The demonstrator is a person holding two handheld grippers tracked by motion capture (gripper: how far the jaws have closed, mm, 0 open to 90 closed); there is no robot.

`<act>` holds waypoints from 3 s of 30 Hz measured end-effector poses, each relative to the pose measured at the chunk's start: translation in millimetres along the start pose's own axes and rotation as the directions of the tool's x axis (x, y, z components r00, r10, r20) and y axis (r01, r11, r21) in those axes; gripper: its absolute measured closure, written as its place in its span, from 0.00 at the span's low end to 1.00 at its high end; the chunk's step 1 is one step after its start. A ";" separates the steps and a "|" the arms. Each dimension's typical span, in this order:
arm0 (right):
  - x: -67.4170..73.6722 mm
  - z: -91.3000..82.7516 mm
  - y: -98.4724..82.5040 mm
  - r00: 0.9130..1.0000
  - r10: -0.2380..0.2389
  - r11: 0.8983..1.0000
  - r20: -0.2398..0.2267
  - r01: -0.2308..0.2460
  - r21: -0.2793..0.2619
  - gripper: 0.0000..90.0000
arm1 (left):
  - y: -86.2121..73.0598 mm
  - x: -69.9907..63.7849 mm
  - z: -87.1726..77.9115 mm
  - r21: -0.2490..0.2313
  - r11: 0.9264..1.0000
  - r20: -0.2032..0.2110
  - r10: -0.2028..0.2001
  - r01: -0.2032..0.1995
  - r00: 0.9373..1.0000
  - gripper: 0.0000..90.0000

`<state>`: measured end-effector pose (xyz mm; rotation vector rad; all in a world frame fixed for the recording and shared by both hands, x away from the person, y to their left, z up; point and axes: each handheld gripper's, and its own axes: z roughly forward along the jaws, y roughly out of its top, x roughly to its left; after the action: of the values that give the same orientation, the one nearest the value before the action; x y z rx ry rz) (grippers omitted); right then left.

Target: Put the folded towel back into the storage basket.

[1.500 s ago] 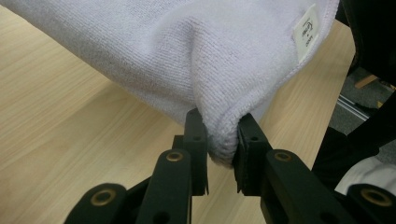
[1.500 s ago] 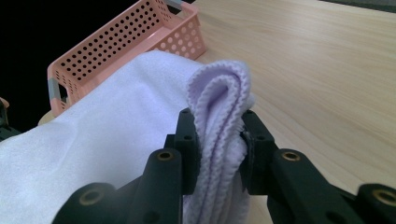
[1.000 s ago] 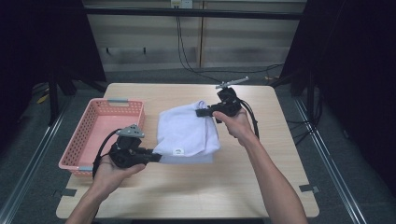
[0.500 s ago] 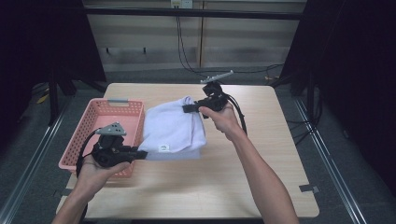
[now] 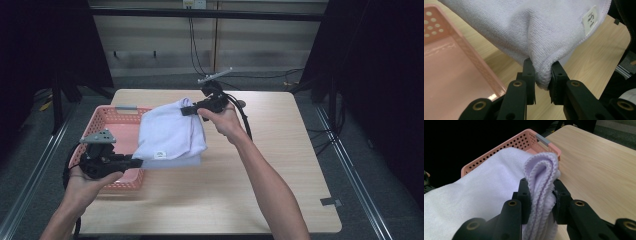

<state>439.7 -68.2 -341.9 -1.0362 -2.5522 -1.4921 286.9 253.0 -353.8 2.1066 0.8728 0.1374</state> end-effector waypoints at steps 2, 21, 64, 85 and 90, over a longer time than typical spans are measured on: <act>2.7 3.8 4.0 1.000 -0.004 1.000 -0.008 0.004 0.000 0.80 | -1.5 2.5 -4.3 -0.005 1.000 -0.004 -0.008 0.008 1.000 0.86; 22.5 48.1 31.1 0.999 -0.020 1.000 -0.030 0.020 0.022 0.80 | -17.0 35.6 -40.7 -0.024 0.997 -0.055 -0.071 0.070 0.996 0.86; 58.1 138.7 64.8 0.997 -0.009 0.997 -0.071 0.014 0.072 0.80 | -59.2 87.4 -91.5 -0.026 0.980 -0.157 -0.201 0.199 0.967 0.87; 49.1 180.8 35.6 0.997 0.046 0.995 -0.056 -0.041 0.086 0.80 | -82.6 112.0 -74.6 0.024 0.961 -0.212 -0.264 0.276 0.941 0.87; 42.7 188.3 25.5 0.996 0.079 0.993 -0.035 -0.075 0.091 0.80 | -83.7 117.1 -66.2 0.050 0.957 -0.220 -0.269 0.286 0.938 0.87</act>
<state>478.2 109.7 -411.3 -1.0707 -2.4971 -1.3523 304.8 404.8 -395.4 2.0429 1.3145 0.1810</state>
